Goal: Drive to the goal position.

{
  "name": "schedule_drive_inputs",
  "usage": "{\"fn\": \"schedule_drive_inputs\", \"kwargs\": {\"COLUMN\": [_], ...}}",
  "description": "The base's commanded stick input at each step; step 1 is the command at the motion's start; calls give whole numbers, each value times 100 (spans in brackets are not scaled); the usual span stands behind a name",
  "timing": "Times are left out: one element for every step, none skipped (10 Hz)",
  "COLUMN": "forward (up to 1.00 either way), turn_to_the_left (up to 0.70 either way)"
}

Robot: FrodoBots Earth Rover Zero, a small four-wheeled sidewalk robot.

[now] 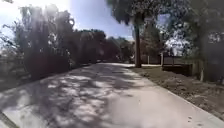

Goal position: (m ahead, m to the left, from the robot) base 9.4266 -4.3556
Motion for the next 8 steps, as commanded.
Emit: {"fn": "schedule_drive_inputs", "kwargs": {"forward": [85,85,85,85,85,85,85,85], "turn_to_the_left": [0,0,0,0,0,0,0,0]}}
